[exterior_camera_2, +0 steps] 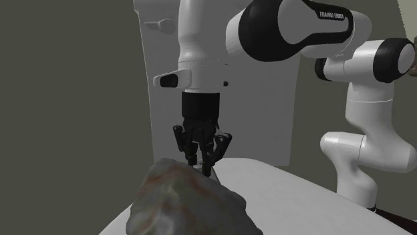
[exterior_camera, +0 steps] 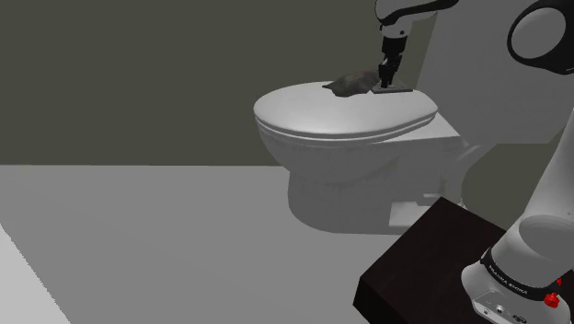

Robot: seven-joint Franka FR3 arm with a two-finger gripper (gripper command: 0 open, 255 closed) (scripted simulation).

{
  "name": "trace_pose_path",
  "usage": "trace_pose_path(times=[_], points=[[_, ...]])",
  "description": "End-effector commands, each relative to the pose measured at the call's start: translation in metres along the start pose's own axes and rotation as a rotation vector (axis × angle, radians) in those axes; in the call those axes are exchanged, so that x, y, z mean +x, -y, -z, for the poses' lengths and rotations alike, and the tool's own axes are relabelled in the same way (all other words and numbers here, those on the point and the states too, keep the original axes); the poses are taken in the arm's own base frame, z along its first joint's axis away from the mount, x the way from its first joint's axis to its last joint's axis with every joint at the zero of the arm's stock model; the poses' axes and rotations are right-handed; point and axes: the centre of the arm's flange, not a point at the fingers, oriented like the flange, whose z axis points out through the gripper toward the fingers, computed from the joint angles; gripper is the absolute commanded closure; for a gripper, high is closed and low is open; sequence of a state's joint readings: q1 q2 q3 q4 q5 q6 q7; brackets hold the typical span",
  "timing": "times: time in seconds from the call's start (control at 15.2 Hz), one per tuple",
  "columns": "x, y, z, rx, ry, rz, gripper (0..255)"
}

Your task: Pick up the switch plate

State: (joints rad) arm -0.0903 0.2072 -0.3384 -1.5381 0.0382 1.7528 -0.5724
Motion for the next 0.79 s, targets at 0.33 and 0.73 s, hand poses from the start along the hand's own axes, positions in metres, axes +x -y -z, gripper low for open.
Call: trace_pose_path(times=[0.33, 0.73], points=[[0.000, -0.001, 0.025, 0.001, 0.001, 0.000, 255], [0.000, -0.002, 0.057, 0.001, 0.001, 0.000, 255]])
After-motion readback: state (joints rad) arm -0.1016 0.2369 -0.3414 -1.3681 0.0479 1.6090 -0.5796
